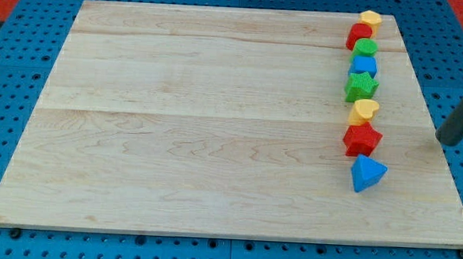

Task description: Slide the green star to the top center

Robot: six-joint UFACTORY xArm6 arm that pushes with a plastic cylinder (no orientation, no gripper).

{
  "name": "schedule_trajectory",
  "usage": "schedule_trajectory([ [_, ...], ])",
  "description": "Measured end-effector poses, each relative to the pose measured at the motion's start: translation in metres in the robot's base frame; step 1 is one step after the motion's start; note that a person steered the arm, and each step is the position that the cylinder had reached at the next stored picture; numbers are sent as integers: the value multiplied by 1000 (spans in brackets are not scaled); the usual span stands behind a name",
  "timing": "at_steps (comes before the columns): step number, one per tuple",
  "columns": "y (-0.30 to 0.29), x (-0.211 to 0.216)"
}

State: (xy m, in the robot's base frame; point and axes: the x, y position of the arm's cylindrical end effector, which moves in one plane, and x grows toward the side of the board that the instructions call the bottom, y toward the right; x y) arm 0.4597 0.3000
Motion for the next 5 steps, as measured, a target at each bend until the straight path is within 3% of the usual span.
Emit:
schedule_trajectory([
  [1, -1, -25],
  [5, -62, -39],
])
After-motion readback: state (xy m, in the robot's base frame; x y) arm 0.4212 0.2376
